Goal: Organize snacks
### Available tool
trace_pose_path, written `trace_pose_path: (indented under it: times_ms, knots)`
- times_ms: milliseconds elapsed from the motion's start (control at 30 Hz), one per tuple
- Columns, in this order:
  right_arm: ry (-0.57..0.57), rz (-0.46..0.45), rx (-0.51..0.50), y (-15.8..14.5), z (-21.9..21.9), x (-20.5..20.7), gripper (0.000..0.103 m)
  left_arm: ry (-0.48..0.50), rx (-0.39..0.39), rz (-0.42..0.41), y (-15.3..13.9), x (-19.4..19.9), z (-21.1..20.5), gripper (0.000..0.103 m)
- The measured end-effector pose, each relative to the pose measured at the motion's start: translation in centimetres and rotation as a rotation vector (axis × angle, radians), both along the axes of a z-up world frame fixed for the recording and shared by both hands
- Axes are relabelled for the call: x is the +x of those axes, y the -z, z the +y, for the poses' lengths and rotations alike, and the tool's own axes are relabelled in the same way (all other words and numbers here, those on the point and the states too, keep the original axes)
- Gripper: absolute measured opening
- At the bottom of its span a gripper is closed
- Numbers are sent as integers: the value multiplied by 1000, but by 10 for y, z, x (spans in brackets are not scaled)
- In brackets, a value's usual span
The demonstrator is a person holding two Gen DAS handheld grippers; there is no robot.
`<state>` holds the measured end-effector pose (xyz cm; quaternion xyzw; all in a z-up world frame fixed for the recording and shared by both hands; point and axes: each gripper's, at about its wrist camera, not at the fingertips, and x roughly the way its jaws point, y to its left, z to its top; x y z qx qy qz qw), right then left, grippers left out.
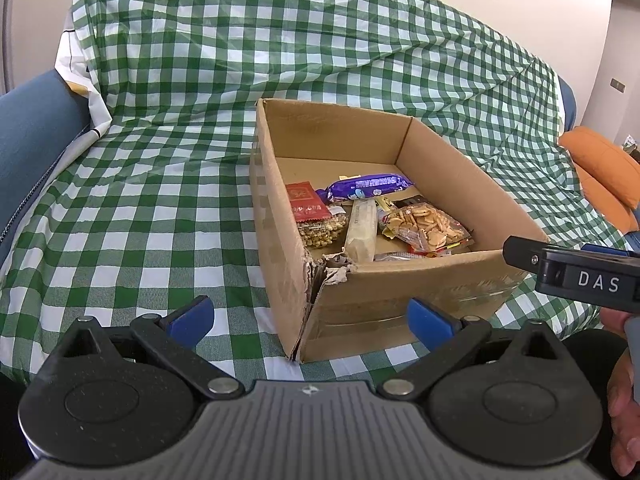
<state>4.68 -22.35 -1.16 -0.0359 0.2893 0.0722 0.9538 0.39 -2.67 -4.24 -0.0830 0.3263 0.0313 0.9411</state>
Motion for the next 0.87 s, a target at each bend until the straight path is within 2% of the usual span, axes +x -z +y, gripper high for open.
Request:
trace_pose_path:
  times_ms: [700, 867]
  knots:
    - [1, -4, 7, 0, 1, -1, 103, 12, -7, -15, -4, -2, -2, 103]
    - [29, -23, 71, -6, -4, 3, 103, 39, -7, -50, -11, -7, 3, 103]
